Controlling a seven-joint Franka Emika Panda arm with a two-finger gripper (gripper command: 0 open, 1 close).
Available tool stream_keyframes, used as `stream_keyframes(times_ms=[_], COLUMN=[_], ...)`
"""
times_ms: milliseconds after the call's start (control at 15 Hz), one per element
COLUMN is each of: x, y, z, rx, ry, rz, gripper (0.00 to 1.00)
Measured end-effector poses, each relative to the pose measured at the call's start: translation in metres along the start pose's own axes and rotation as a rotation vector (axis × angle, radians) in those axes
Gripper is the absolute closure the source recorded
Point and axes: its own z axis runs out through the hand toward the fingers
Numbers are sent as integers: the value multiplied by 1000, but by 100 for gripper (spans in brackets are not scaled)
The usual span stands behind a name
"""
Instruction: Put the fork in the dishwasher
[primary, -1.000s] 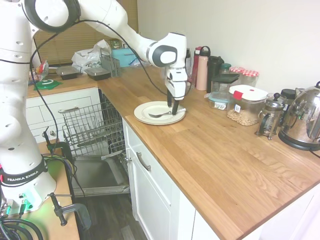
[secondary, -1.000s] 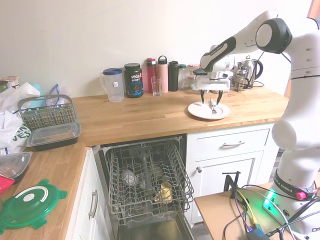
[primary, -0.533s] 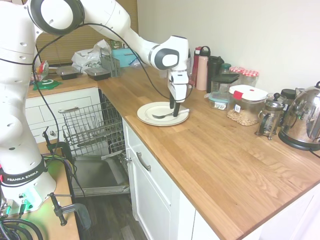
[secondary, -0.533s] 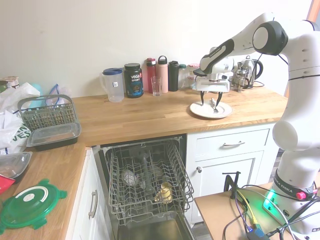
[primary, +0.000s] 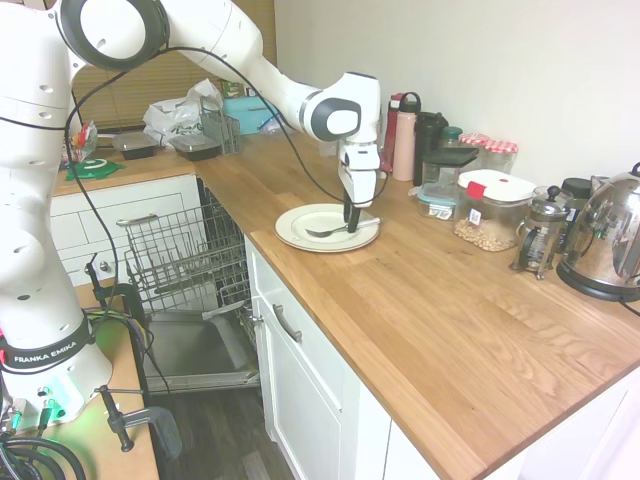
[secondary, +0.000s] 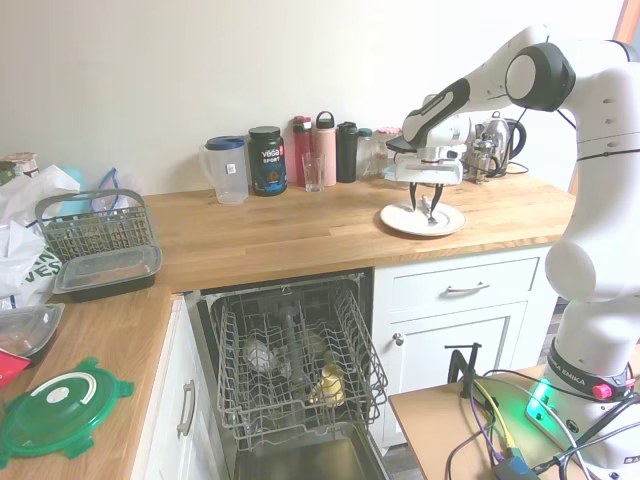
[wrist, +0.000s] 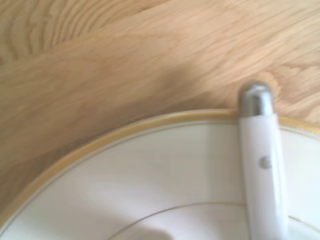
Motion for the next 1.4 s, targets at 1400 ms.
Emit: stream_keyframes(times_ms=[1400], x=[-126], y=[66], z=[-134], rx=[173], ry=[241], rz=[-164], gripper=[100])
